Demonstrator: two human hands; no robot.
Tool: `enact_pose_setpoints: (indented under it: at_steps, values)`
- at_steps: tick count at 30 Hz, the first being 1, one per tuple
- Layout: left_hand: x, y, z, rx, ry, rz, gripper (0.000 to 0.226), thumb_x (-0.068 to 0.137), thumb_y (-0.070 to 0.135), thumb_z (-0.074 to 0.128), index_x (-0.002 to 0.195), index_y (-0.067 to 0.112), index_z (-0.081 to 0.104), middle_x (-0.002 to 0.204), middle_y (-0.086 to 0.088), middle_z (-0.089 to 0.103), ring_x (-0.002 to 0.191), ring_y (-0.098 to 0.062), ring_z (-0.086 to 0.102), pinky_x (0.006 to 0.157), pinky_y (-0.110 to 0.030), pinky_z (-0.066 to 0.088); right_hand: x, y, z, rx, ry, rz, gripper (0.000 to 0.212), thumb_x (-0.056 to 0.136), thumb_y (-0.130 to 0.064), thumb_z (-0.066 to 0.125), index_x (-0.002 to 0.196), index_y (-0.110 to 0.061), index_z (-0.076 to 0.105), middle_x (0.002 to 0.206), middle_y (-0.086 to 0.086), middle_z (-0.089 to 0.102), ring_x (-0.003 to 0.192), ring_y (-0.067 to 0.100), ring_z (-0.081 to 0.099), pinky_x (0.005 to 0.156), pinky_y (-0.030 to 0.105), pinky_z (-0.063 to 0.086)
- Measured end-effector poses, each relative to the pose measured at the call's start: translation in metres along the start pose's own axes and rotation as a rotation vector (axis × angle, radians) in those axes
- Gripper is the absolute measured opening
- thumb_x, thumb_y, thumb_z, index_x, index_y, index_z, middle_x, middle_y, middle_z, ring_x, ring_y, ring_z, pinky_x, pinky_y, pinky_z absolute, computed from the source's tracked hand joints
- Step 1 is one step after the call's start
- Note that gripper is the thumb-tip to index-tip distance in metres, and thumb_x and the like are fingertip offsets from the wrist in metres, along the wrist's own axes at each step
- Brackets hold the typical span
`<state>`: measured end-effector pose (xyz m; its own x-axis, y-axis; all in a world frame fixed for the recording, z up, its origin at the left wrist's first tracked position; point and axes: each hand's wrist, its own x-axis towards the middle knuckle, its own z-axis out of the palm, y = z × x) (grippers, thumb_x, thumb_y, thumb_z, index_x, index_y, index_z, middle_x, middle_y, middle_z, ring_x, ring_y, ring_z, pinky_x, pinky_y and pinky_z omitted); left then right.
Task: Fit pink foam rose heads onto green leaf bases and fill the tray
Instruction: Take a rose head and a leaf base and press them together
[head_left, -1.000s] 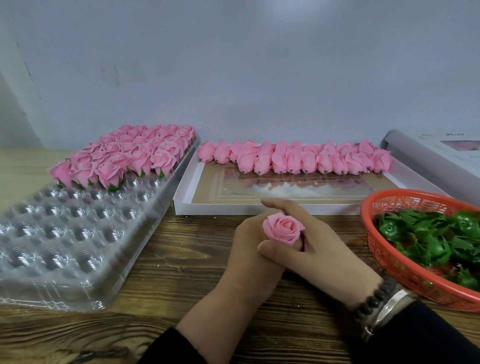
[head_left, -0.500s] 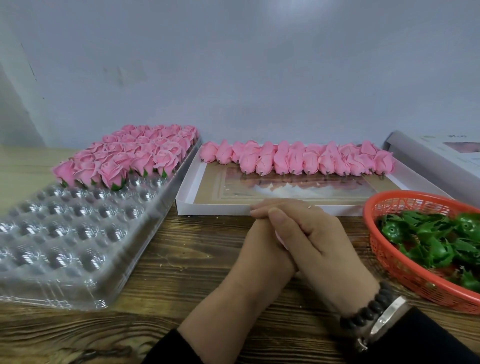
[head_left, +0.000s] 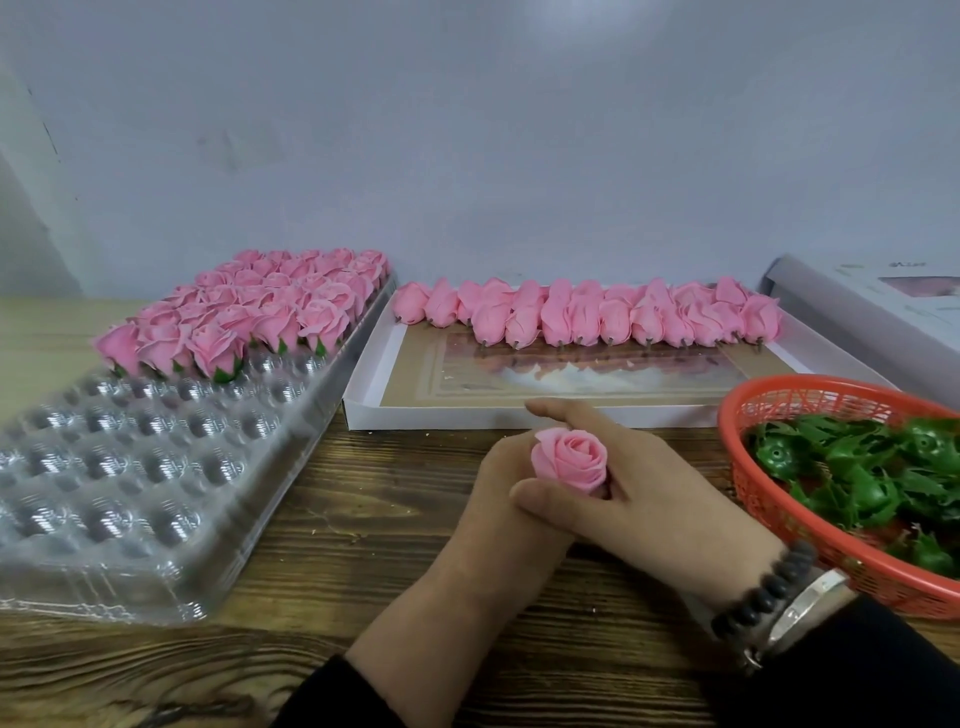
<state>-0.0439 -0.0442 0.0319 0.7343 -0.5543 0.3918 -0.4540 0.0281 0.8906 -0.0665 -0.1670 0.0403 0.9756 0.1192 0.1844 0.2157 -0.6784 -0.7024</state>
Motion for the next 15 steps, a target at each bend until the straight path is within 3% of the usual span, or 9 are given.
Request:
enact_pose_setpoints:
  at_steps: [4,7,10,12,15]
  values:
    - [0.002,-0.002,-0.001,-0.03,0.068,-0.024,0.009,0.084,-0.006,0.059,0.076,-0.006,0.063,0.067,-0.003,0.06,0.061,-0.002,0.056,0.057,-0.012,0.046,-0.001,0.001,0.0,0.039,0.042,-0.002,0.098,0.048,-0.083,0.052,0.136,-0.046,0.032,0.117,-0.026,0.057,0.109,-0.008,0.051,0.098,0.027,0.044]
    - [0.003,-0.005,-0.003,0.047,0.147,-0.005,0.008,0.082,0.003,0.064,0.075,0.001,0.065,0.068,-0.01,0.065,0.064,-0.017,0.062,0.06,-0.022,0.052,-0.001,0.002,0.003,0.11,0.102,-0.023,0.103,0.042,-0.081,0.058,0.136,-0.046,0.033,0.123,-0.029,0.049,0.115,-0.007,0.047,0.101,0.03,0.042]
    - [0.002,-0.007,-0.001,-0.041,0.198,-0.05,0.014,0.085,0.0,0.06,0.081,-0.014,0.061,0.074,-0.027,0.062,0.065,-0.031,0.058,0.06,-0.026,0.052,-0.003,-0.003,0.012,0.147,0.183,-0.084,0.096,0.048,-0.091,0.047,0.132,-0.046,0.038,0.129,-0.025,0.048,0.118,-0.003,0.047,0.099,0.033,0.044]
    - [0.002,-0.006,0.003,-0.139,0.189,-0.147,0.015,0.088,-0.003,0.053,0.083,-0.017,0.056,0.071,-0.022,0.057,0.061,-0.021,0.054,0.055,-0.019,0.049,-0.004,-0.007,0.018,0.155,0.253,-0.141,0.078,0.061,-0.085,0.044,0.128,-0.045,0.045,0.126,-0.024,0.053,0.117,-0.004,0.047,0.098,0.028,0.043]
    - [0.004,-0.003,0.008,-0.178,0.138,-0.148,0.019,0.089,-0.012,0.046,0.083,0.0,0.059,0.074,0.0,0.063,0.068,0.0,0.062,0.062,-0.011,0.048,-0.002,-0.008,0.021,0.128,0.317,-0.175,0.046,0.079,-0.063,0.043,0.115,-0.04,0.059,0.112,-0.024,0.061,0.109,-0.008,0.052,0.094,0.017,0.041]
